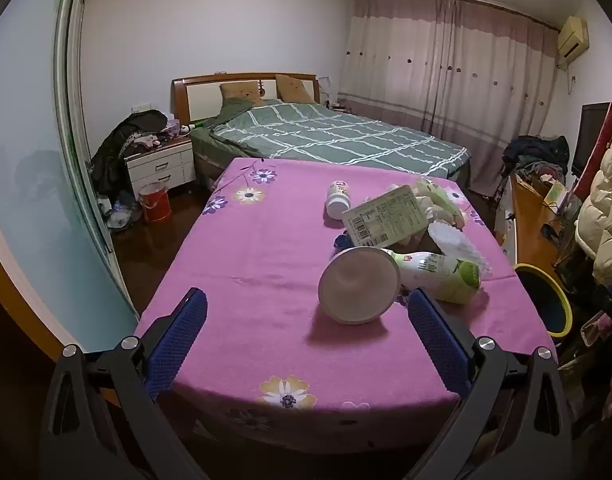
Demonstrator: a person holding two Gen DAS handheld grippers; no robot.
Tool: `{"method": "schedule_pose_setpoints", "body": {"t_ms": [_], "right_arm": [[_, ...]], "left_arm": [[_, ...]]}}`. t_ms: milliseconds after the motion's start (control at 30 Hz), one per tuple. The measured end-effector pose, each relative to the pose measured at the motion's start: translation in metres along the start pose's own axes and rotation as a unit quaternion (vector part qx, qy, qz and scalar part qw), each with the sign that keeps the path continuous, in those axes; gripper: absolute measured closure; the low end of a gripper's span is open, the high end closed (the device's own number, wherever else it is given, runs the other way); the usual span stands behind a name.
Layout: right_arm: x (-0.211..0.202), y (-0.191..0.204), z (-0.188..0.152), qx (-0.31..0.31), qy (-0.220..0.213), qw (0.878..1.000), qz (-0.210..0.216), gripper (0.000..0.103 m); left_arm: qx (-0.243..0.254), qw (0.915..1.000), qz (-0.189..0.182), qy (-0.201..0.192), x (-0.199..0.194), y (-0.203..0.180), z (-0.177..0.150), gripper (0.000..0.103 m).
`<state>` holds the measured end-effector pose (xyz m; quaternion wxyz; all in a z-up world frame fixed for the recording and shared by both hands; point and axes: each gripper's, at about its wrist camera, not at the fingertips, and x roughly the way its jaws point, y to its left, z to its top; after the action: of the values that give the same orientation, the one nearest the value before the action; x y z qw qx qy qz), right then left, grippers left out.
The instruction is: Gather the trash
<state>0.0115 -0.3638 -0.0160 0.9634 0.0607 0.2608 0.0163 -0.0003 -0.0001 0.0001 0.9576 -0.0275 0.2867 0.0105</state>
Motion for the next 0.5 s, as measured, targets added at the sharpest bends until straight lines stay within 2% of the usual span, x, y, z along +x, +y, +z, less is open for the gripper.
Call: {"method": "schedule_pose_setpoints", "body": {"t_ms": [500], "right_arm": [[0.0015,0.0025,0.0013,0.001,0.004,1.000,0.001,0.006]], "left_arm": [[-0.002,0.9999,-0.006,0.012,0.0067,-0.0012,-0.0003,0.004]]}}
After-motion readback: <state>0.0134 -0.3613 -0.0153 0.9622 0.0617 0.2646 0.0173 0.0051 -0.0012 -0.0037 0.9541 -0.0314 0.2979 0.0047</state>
